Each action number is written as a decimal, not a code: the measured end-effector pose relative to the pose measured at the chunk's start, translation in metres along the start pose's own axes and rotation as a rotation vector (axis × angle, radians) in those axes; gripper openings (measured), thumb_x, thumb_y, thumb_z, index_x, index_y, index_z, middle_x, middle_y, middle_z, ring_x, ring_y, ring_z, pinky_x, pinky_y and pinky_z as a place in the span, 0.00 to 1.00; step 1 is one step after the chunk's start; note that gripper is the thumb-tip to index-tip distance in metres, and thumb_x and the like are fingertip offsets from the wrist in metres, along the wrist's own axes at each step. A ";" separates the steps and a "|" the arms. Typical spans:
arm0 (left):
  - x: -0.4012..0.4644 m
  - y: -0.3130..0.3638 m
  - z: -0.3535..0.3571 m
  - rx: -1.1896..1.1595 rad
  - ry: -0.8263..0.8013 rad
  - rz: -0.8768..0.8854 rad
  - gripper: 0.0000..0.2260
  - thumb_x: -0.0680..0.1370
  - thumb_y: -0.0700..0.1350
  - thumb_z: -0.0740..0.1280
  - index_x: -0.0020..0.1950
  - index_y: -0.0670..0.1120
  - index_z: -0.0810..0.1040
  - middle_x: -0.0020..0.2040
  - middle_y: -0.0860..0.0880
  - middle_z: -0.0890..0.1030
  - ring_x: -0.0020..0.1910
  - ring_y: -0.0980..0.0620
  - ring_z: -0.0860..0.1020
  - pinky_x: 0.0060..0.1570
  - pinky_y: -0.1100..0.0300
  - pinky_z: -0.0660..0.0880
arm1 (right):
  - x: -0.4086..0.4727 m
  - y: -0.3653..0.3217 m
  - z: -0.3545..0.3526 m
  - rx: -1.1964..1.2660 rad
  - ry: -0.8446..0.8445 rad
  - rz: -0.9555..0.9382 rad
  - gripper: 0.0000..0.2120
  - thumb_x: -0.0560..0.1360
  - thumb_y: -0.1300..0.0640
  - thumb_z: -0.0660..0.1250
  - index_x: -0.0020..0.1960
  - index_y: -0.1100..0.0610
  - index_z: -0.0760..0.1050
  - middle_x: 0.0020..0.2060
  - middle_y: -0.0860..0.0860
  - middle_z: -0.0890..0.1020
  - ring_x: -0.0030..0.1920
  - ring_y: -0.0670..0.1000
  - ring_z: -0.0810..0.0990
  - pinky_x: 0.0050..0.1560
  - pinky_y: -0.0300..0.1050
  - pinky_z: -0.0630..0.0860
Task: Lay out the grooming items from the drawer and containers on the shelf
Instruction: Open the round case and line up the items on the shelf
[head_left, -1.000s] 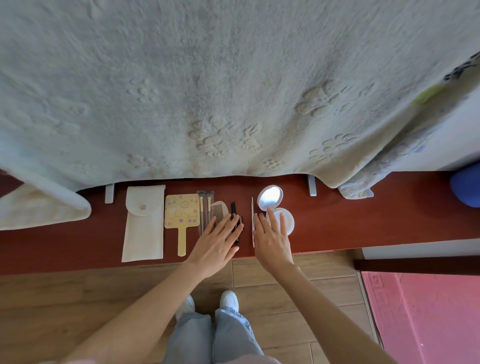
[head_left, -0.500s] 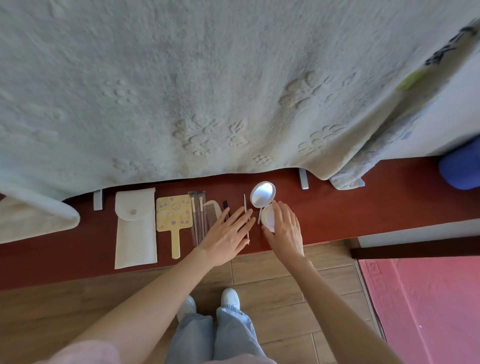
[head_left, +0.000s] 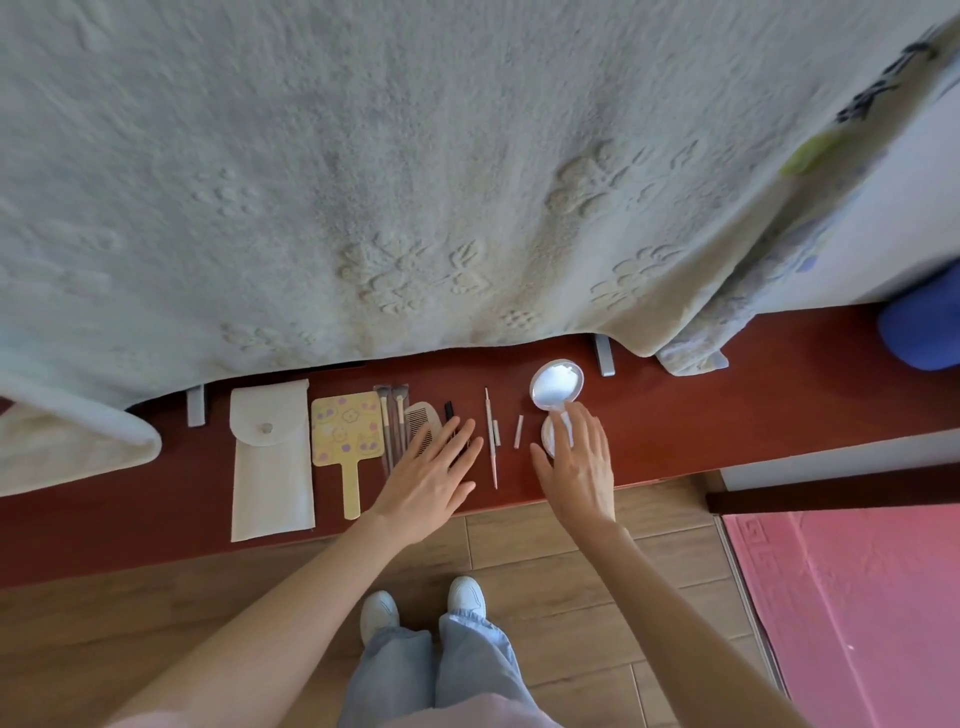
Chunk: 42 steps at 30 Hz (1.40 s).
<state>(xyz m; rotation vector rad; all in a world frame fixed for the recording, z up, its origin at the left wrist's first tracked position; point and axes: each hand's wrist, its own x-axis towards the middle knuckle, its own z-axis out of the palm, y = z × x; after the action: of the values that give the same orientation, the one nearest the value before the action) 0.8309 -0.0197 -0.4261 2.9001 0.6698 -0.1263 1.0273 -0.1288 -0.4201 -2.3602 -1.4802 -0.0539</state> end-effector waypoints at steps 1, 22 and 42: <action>-0.003 -0.002 0.001 0.003 0.002 -0.016 0.25 0.81 0.54 0.49 0.73 0.44 0.67 0.74 0.42 0.65 0.74 0.43 0.62 0.70 0.42 0.63 | -0.003 -0.008 0.001 0.007 0.006 -0.068 0.21 0.73 0.60 0.70 0.63 0.66 0.73 0.62 0.62 0.75 0.65 0.60 0.70 0.63 0.56 0.72; -0.019 -0.002 0.008 -0.034 0.011 -0.091 0.25 0.81 0.53 0.48 0.75 0.44 0.63 0.76 0.43 0.61 0.75 0.44 0.60 0.70 0.41 0.61 | -0.015 -0.043 0.022 0.011 -0.396 -0.220 0.25 0.81 0.51 0.50 0.73 0.63 0.61 0.74 0.60 0.62 0.74 0.57 0.62 0.72 0.51 0.63; -0.016 -0.008 0.004 -0.002 -0.014 -0.056 0.24 0.81 0.54 0.54 0.75 0.46 0.64 0.76 0.45 0.61 0.75 0.44 0.59 0.70 0.38 0.60 | -0.005 -0.037 0.028 0.042 -0.444 -0.299 0.26 0.81 0.48 0.43 0.76 0.59 0.54 0.76 0.53 0.58 0.76 0.50 0.53 0.75 0.52 0.56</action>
<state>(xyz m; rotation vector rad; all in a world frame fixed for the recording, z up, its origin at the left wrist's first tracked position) 0.8126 -0.0202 -0.4296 2.8771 0.7484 -0.1533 0.9882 -0.1097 -0.4367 -2.1875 -2.0053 0.4488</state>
